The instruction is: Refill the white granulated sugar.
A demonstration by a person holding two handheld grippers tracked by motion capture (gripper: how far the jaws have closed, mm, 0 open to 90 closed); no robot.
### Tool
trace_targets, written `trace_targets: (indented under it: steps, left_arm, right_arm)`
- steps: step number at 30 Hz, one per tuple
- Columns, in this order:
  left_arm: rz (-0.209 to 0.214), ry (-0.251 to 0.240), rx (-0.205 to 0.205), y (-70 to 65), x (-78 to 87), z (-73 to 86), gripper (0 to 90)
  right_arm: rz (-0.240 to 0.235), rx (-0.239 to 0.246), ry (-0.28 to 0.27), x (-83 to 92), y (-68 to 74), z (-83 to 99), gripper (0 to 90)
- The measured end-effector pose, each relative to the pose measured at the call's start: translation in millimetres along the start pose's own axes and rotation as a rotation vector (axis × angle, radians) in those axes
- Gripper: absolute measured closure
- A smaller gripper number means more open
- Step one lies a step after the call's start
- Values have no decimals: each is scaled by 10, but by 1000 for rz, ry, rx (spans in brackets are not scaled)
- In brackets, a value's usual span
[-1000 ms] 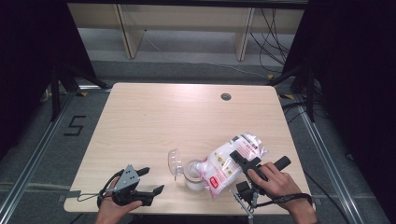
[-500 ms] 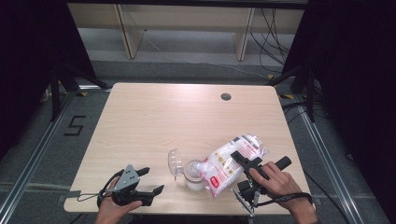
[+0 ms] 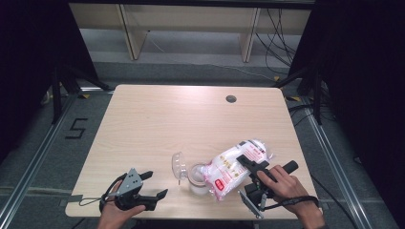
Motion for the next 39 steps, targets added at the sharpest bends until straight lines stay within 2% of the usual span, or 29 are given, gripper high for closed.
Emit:
trace_targets:
  steps: [1,5,7,9,10,14,16,20,22,23,24,27,28,29,30,31,32,33,34,35,37,38,39]
  left_arm:
    - [-1,0,2,-1,1,1,174]
    - [-1,0,2,0,2,0,174]
    - [-2,0,16,-8,2,4,174]
    - [-2,-1,24,-12,0,4,174]
    - [-1,0,1,1,2,0,174]
    - [-1,0,2,-1,1,1,174]
    - [-1,0,2,-1,0,1,174]
    - [-3,-1,25,-12,1,5,175]
    - [4,-4,11,-8,-1,-1,174]
    - [0,-3,27,-14,0,4,174]
    - [3,-10,30,-16,-5,0,174]
    - [3,-10,31,-17,-6,-1,174]
    - [2,-10,30,-17,-5,-1,174]
    - [-5,1,23,-9,2,5,174]
    - [0,0,6,-2,1,0,175]
    - [0,0,6,-2,1,0,174]
    - [2,-3,23,-13,0,3,174]
    - [1,-4,28,-13,-1,2,175]
    - [1,-4,26,-11,-1,3,175]
    - [1,-4,28,-14,0,4,175]
    - [1,-3,28,-15,0,3,175]
    - [4,-4,15,-10,0,-1,174]
    - [1,-4,29,-14,0,3,175]
  right_arm:
    - [5,20,-20,-11,-23,-18,751]
    - [18,-6,-30,1,-28,-20,757]
    - [30,11,-50,5,-63,-33,760]
    - [31,1,-53,9,-64,-32,761]
    - [21,-26,-41,19,-39,-16,763]
    - [21,-24,-46,22,-36,-14,767]
    - [31,-5,-64,18,-56,-26,769]
    - [27,-11,-69,20,-41,-35,773]
    - [29,-15,-81,20,-44,-45,774]
    - [28,-26,-88,19,-43,-47,776]
    - [17,-62,-82,24,-18,-34,776]
    - [20,-91,-102,15,-16,-20,781]
    - [20,-91,-102,15,-16,-20,781]
    - [11,-121,-103,17,3,-9,784]
    - [24,-120,-116,12,-14,-14,786]
    - [24,-120,-116,12,-14,-14,786]
    - [19,-141,-120,9,-1,-15,788]
    - [2,-193,-110,18,29,2,791]
    - [2,-193,-110,18,29,2,791]
    - [15,-165,-137,-4,2,-16,794]
    - [19,-165,-138,-8,1,-19,796]
    - [15,-173,-138,-12,10,-19,797]
    - [2,-195,-144,-27,32,-21,799]
Point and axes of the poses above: each handheld gripper's, and its own axes: x roughly backward along the jaws, z roughly out of its underside, y roughly to its left, the point moved 9 cm from there along -x, roughly forward along the jaws, and after that the axes turned 4 degrees about z, right-handed, at the moved point
